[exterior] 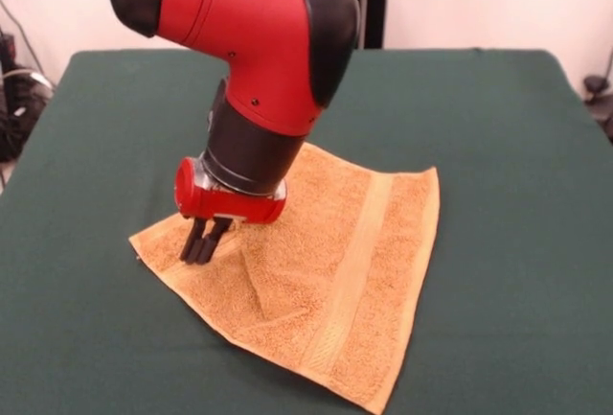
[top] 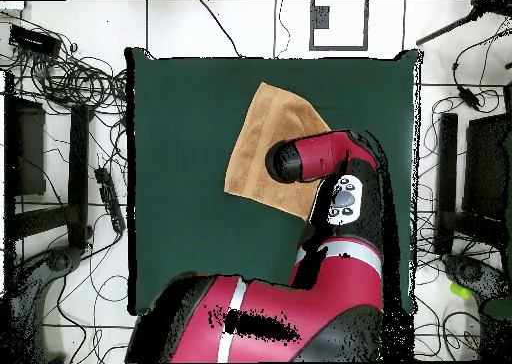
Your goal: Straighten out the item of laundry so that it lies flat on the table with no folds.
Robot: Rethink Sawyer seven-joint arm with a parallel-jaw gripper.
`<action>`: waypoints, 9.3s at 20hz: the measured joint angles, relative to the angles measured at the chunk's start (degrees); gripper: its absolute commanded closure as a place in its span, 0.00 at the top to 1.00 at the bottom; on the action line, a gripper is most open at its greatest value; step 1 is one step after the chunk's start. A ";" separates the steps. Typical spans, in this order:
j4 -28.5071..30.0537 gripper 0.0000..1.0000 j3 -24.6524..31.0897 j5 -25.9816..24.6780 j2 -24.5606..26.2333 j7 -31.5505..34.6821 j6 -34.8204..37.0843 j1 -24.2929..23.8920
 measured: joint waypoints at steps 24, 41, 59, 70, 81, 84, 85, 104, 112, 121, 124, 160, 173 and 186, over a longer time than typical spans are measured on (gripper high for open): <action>-4.43 0.00 1.15 -8.98 0.73 -0.49 -0.07 -5.34; -5.17 0.00 5.18 -13.52 -2.86 -6.61 2.30 -12.00; 1.21 0.00 18.81 0.61 -8.79 -6.61 12.65 -20.97; 1.89 0.00 18.58 -0.99 -8.27 -6.61 12.65 -18.93; 1.90 0.00 17.67 -1.06 -8.16 -6.61 12.63 -17.74; 1.89 0.00 17.34 -1.06 -7.97 -6.61 12.63 -16.98; 1.86 0.00 17.14 -1.04 -7.73 -6.61 12.63 -16.58; -1.59 0.00 11.29 -0.97 -2.62 -6.61 12.32 -11.05; -3.79 0.00 7.81 -2.02 -1.00 -6.61 12.33 -7.83; -5.37 0.00 5.72 -3.50 0.07 -6.61 12.26 -6.30; -5.68 0.00 5.34 -4.47 0.24 -6.61 12.25 -6.34; 4.36 0.00 11.28 1.72 -13.74 -6.61 12.61 -21.33; 9.97 0.00 16.81 15.32 -20.22 -6.61 12.47 -24.58; 15.22 0.00 18.38 23.22 -21.16 -6.55 10.59 -24.05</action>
